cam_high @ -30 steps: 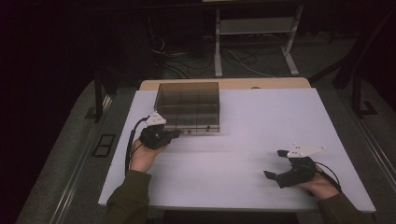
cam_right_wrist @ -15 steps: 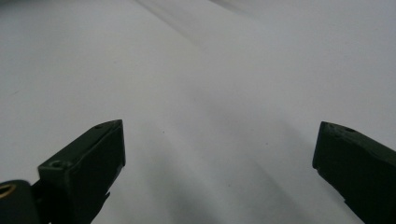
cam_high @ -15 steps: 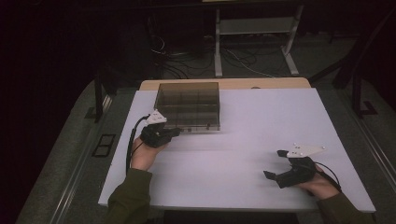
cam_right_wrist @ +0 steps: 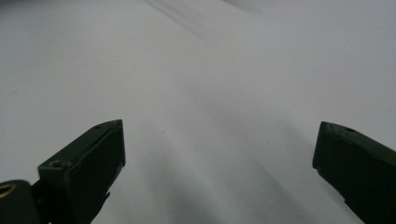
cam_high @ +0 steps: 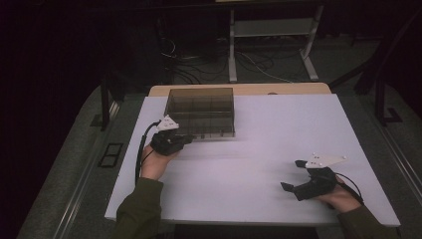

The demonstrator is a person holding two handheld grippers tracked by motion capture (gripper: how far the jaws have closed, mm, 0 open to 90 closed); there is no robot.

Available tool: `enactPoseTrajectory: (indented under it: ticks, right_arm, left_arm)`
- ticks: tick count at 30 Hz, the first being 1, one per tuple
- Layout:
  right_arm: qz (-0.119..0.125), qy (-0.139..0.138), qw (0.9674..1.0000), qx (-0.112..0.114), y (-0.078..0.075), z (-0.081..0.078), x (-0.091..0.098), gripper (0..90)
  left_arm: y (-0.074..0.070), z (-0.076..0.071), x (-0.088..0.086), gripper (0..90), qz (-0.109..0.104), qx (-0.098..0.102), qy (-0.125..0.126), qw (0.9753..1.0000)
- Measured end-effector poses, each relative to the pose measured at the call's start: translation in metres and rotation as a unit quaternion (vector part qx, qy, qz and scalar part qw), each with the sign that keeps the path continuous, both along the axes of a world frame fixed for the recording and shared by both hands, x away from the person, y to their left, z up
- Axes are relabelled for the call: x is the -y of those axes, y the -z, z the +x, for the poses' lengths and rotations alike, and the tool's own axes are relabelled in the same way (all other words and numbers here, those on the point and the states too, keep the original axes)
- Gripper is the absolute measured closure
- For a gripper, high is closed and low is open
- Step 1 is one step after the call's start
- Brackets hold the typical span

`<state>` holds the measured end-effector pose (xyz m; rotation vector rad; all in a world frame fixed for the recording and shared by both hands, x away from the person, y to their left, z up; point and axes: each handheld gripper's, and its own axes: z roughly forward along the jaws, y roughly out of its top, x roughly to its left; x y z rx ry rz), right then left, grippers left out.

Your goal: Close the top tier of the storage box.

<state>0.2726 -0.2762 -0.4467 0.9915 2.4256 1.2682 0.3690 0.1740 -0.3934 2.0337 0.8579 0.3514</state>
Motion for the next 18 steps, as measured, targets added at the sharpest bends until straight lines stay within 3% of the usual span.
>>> enactPoseTrajectory:
  ticks: [18]
  right_arm:
    - [0.001,0.002,1.0000,-0.001,0.000,0.001,0.001,1.9]
  left_arm:
    - [-0.002,0.015,0.003,89.1,0.005,0.010,-0.011,0.9999]
